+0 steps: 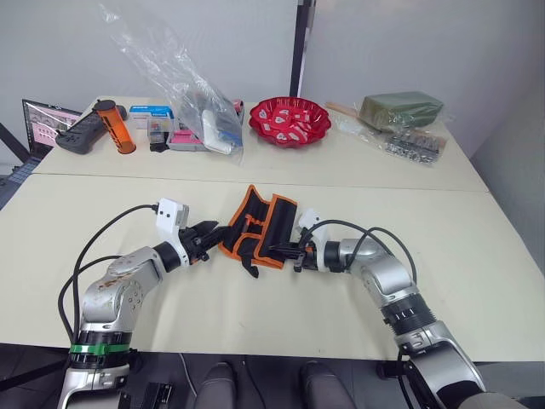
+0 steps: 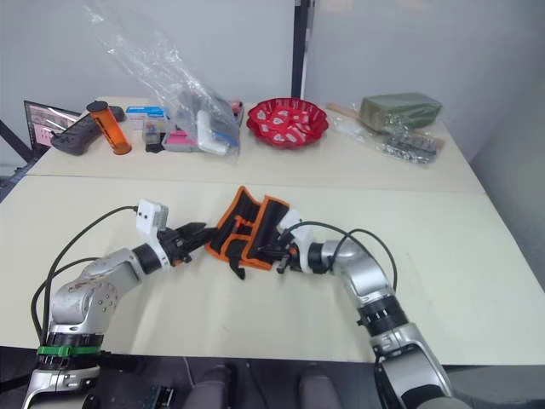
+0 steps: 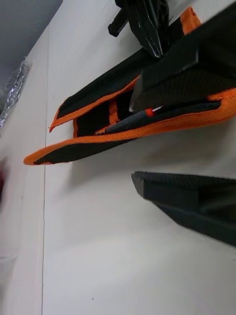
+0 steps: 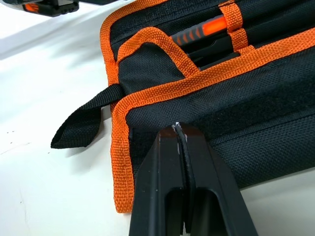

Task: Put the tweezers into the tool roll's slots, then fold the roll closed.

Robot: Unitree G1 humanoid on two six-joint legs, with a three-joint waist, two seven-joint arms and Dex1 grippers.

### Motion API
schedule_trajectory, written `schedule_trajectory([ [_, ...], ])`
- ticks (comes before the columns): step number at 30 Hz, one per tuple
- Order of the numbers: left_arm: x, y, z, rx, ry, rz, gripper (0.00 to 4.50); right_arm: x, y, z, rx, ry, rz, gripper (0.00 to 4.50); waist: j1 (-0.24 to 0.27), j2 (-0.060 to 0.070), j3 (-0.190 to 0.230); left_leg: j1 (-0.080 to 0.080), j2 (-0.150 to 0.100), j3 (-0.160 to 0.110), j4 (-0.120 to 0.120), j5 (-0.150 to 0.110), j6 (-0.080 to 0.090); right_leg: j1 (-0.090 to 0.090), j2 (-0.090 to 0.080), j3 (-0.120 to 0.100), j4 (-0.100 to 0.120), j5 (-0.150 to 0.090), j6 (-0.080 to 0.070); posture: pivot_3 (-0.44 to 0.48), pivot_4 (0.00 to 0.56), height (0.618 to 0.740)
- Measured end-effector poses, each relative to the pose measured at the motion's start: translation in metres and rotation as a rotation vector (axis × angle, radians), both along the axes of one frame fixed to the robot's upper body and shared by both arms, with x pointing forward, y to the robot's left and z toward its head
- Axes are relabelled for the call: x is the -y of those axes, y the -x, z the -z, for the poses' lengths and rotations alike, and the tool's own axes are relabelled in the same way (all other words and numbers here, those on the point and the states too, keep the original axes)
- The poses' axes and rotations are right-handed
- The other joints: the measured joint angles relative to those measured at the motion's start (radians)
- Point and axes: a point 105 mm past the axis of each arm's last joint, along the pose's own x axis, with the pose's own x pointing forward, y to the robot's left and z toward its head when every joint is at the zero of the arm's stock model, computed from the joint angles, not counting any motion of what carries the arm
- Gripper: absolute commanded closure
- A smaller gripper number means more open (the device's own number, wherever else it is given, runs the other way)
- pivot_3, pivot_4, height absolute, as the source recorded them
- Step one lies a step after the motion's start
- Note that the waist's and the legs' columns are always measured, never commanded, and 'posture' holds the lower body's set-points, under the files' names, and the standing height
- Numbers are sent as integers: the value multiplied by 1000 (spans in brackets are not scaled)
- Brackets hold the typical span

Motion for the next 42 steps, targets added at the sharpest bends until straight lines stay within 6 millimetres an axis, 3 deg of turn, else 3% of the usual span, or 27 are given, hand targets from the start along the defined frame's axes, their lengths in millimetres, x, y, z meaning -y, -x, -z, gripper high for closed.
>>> schedule_trajectory([
  [3, 11, 3, 5, -28, -54, 82, 4461, -1, 0, 0, -4, 2, 5, 4500, -1, 0, 0, 0, 0, 0, 0, 0, 0, 0, 0, 0, 0, 0, 0, 0, 150, 740],
  [7, 13, 3, 5, -44, -83, 130, 4461, -1, 0, -1, -4, 4, 8, 4500, -2, 0, 0, 0, 0, 0, 0, 0, 0, 0, 0, 0, 0, 0, 0, 0, 150, 740],
  [14, 27, -5, -12, -17, -67, 177, 4461, 0, 1, 0, 10, 13, 18, 4500, 3, 0, 0, 0, 0, 0, 0, 0, 0, 0, 0, 0, 0, 0, 1, 0, 150, 740],
  [23, 82, -14, -21, -21, -61, 320, 4461, 3, 3, 1, 110, 98, -4, 4500, 16, 0, 0, 0, -1, 0, 1, 0, 0, 1, 0, 0, 0, 0, 2, 0, 150, 740],
  [28, 106, -17, -5, -64, -130, 370, 4461, 3, 3, 1, 115, 100, -2, 4500, 17, 0, 0, 0, -1, 0, 2, 0, 0, 1, 0, 0, 0, 0, 2, 0, 150, 740],
  [42, 105, -8, 19, -78, -233, 427, 4461, 16, 8, -1, 90, 100, 7, 4500, 21, 0, -1, 0, -1, -1, 2, 0, 0, 2, -1, 0, -1, 0, 2, 0, 150, 740],
])
